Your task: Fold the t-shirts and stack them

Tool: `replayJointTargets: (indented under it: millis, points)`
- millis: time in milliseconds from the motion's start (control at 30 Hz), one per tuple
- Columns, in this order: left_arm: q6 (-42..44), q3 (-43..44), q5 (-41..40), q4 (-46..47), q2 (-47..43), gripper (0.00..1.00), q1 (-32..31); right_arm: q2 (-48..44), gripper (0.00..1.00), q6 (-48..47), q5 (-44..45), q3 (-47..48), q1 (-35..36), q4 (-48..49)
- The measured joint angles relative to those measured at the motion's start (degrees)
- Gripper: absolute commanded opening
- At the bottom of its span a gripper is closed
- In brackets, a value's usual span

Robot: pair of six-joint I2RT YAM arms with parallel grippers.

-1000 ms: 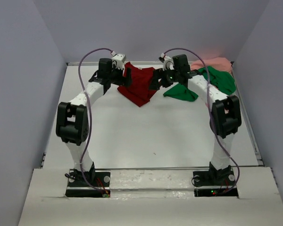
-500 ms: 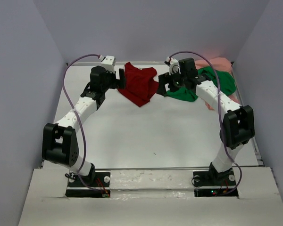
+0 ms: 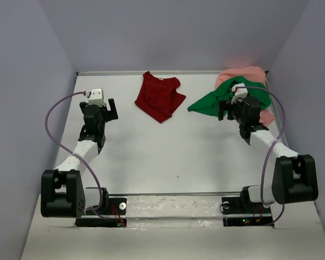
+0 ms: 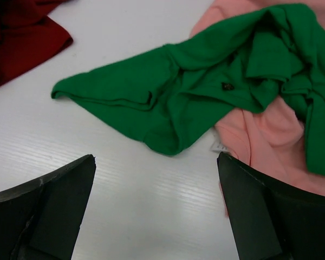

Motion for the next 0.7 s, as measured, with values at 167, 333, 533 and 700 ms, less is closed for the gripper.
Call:
replayJointTargets:
  millis: [167,333,533,700]
  points:
    - [-1.88,-5.46,-0.24,7.34,0.04,0.99,0.00,3.15,1.00,2.40,-3.17,-8.76,-4.52,9.64]
    - [-3.26,-7.50,-1.57,14.86,2.25,0.99,0.00,6.67,1.00,4.57,-5.09,-16.90,-7.50,23.28]
    - [-4.31,-10.10,-2.60,19.43,3.50,0.99,0.00,7.82,0.79,6.99,-3.19,-20.63,-8.02,33.40]
    - [-4.46,-12.33,-5.57,23.61,4.11,0.99,0.00,7.85,0.99,9.64,1.14,-23.56,-8.02,41.40]
